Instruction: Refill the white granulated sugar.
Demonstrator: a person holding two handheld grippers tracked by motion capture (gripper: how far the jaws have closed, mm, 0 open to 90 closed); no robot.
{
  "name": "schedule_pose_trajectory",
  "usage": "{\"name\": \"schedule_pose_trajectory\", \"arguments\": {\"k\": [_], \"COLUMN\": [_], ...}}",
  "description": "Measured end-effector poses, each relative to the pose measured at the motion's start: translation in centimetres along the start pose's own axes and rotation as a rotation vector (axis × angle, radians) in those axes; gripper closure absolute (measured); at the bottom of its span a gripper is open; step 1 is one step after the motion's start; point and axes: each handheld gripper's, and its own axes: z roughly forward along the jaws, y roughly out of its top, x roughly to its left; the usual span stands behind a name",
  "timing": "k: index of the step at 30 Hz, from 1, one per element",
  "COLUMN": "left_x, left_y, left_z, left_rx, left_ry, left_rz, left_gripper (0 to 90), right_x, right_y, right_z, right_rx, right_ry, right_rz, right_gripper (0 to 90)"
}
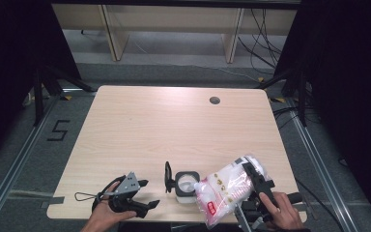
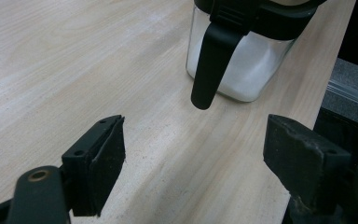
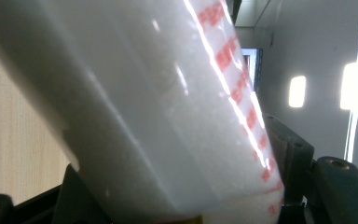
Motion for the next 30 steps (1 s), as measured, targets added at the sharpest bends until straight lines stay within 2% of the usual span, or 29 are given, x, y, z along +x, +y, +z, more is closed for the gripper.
{"name": "schedule_pose_trajectory", "arguments": {"k": [1,3,4,5,7,12,13,14,15,16,17,18,19,20,21,22,24,25,26,27,28,30], "left_x": [0.1,0.0,0.0,0.0,0.0,0.0,0.0,0.0,0.1,0.0,0.0,0.0,0.0,0.1,0.1,0.0,0.0,0.0,0.0,0.0,0.0,0.0], "left_y": [0.0,0.0,0.0,0.0,0.0,0.0,0.0,0.0,0.0,0.0,0.0,0.0,0.0,0.0,0.0,0.0,0.0,0.0,0.0,0.0,0.0,0.0], "left_z": [-0.1,0.0,0.0,0.0,0.0,0.0,0.0,0.0,0.0,0.0,0.0,0.0,0.0,0.0,0.0,0.0,0.0,0.0,0.0,0.0,-0.1,0.0], "left_rx": [0.009,0.000,-0.002,-0.004,0.001,-0.004,-0.004,-0.003,-0.003,-0.003,-0.004,-0.003,-0.003,-0.005,-0.003,-0.004,-0.003,-0.004,-0.004,-0.004,-0.004,-0.004], "left_ry": [0.002,0.006,0.002,0.003,0.001,0.003,0.004,0.002,0.001,0.003,0.003,0.003,0.005,0.005,0.002,0.004,0.003,0.002,0.002,0.005,0.005,0.005], "left_rz": [0.010,0.001,0.002,0.007,0.002,-0.002,-0.002,0.007,0.013,-0.003,-0.003,-0.002,0.006,0.011,0.013,0.000,-0.003,-0.003,-0.003,0.001,0.010,0.011], "left_gripper": [20.2,20.2,20.2,20.2,20.2,20.2,20.2,20.2,20.2,20.2,20.2,20.2,20.2,20.2,20.2,20.2,20.2,20.2,20.2,20.2,20.3,20.3], "right_x": [0.0,0.1,0.4,0.2,0.2,0.5,0.8,0.7,0.8,0.8,0.8,0.7,0.9,1.0,0.9,1.2,1.0,1.4,1.0,0.9,1.3,1.3], "right_y": [0.0,0.0,-0.1,-0.1,0.1,0.1,0.0,0.1,0.1,0.1,0.1,0.3,0.2,0.2,0.2,0.2,0.3,0.3,0.4,0.5,0.5,0.4], "right_z": [0.0,0.0,0.0,0.1,0.0,0.1,0.2,0.2,0.1,0.1,0.1,0.0,0.2,0.2,0.1,0.0,0.1,0.0,-0.2,-0.2,-0.1,0.0], "right_rx": [0.004,0.005,0.016,0.003,0.014,0.007,0.005,0.009,0.018,0.018,0.006,0.024,0.000,0.009,0.009,0.025,0.010,0.025,0.061,0.055,0.048,0.045], "right_ry": [0.014,0.002,0.026,0.011,0.006,0.004,-0.004,0.006,0.006,0.013,-0.003,0.008,-0.011,-0.004,-0.005,-0.004,-0.020,-0.013,0.031,0.019,0.016,0.019], "right_rz": [-0.004,-0.002,0.040,0.006,-0.025,-0.068,-0.052,-0.074,-0.070,-0.091,-0.118,-0.140,-0.142,-0.125,-0.164,-0.140,-0.191,-0.172,-0.212,-0.242,-0.213,-0.229], "right_gripper": [39.6,39.9,40.0,40.3,40.9,42.8,43.3,43.5,43.8,44.2,44.6,44.9,45.2,45.3,45.5,45.7,46.1,46.4,46.6,46.8,46.9,47.3]}}
